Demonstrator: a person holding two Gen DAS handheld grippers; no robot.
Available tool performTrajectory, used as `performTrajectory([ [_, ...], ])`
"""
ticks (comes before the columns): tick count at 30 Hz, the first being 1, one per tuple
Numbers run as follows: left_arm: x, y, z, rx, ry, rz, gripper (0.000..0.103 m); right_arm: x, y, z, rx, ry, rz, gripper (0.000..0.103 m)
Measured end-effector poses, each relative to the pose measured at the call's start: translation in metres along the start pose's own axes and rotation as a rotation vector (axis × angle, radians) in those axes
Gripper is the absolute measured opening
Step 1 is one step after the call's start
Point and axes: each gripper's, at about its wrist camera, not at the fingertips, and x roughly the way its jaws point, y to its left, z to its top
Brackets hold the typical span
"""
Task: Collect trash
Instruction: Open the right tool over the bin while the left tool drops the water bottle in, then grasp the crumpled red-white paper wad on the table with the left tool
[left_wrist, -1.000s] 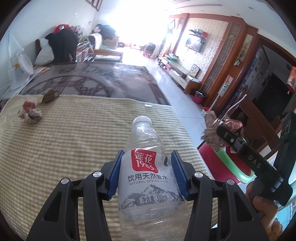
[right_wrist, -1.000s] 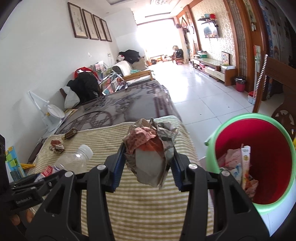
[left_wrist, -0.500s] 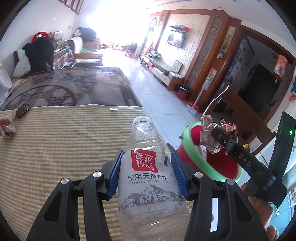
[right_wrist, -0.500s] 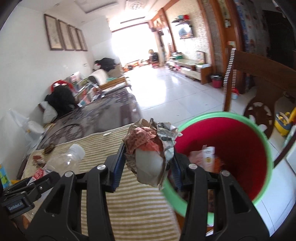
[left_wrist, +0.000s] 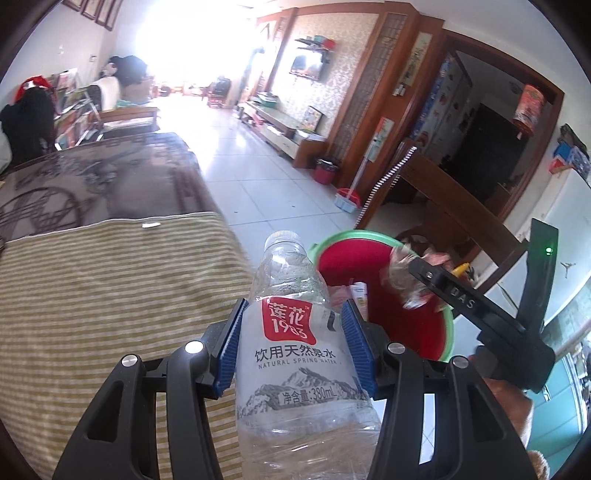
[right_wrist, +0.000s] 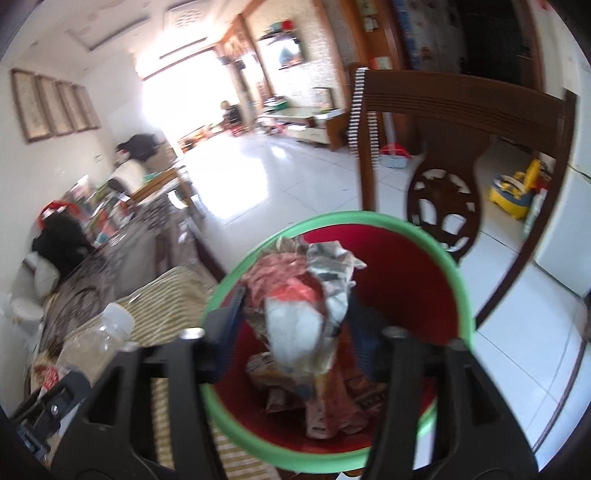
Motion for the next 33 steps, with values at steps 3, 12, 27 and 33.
performTrajectory([
  [3,0.007,-0.014,0.005,0.024,0.001,-0.037,0.049,-0.014,-0.014,0.006,0.068,-0.099,-0.049,0.092],
  [12,0.045,-0.07,0.016,0.111,0.046,-0.159,0.049,-0.052,-0.048,0.01,0.272,-0.308,-0.178,0.098],
  [27,0.042,-0.05,0.018,0.069,0.037,-0.154,0.066,-0.046,-0.023,0.01,0.239,-0.306,-0.2,0.098],
  [33,0.011,0.03,0.001,-0.023,0.003,-0.008,0.069,-0.043,0.001,0.008,0.191,-0.281,-0.152,0.098],
])
